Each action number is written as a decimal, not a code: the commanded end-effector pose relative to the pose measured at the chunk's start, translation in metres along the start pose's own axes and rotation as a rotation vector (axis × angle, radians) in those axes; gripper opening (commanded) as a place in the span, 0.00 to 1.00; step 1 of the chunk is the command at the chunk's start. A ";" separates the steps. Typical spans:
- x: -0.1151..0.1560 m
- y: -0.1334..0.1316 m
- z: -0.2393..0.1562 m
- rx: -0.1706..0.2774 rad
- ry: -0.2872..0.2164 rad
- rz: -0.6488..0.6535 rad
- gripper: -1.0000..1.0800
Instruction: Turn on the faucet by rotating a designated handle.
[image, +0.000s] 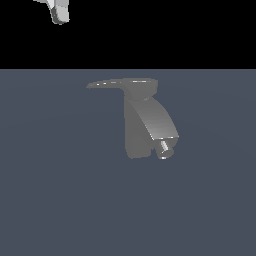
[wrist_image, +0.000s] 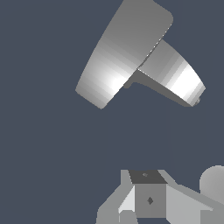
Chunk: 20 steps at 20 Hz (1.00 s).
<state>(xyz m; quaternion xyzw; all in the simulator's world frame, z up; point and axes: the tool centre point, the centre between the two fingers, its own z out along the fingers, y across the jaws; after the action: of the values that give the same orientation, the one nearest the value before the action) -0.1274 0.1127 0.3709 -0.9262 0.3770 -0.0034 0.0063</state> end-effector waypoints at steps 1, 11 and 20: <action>0.006 -0.011 0.009 0.001 -0.001 0.055 0.00; 0.037 -0.050 0.046 -0.001 -0.001 0.262 0.00; 0.072 -0.079 0.078 -0.006 0.000 0.449 0.00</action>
<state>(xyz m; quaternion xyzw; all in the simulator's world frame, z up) -0.0280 0.1207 0.2996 -0.8283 0.5602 -0.0008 0.0046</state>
